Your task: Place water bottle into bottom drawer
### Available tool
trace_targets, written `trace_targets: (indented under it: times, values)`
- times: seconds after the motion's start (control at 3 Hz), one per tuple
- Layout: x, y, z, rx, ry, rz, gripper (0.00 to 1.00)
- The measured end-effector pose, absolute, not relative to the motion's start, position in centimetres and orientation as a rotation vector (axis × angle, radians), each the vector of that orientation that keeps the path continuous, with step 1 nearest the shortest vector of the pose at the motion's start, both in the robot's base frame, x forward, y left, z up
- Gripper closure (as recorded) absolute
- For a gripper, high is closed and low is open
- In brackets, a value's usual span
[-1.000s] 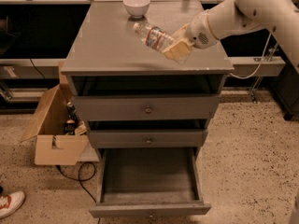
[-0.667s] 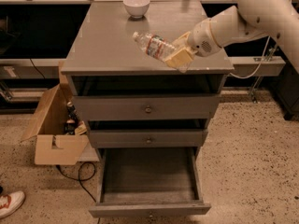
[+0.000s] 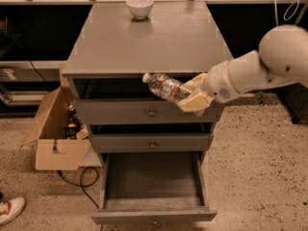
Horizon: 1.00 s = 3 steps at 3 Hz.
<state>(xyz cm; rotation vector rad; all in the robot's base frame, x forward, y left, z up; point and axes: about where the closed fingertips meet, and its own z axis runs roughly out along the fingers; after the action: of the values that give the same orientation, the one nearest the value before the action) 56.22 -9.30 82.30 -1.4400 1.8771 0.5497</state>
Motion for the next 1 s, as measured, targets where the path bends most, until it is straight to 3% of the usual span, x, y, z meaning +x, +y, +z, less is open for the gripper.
trace_targets:
  times: [0.33,1.0]
  values:
    - [52.3,-8.0,75.7,-1.478,1.982,0.613,1.00]
    - [51.1,-7.7,74.3,-1.499,2.002,0.638,1.00]
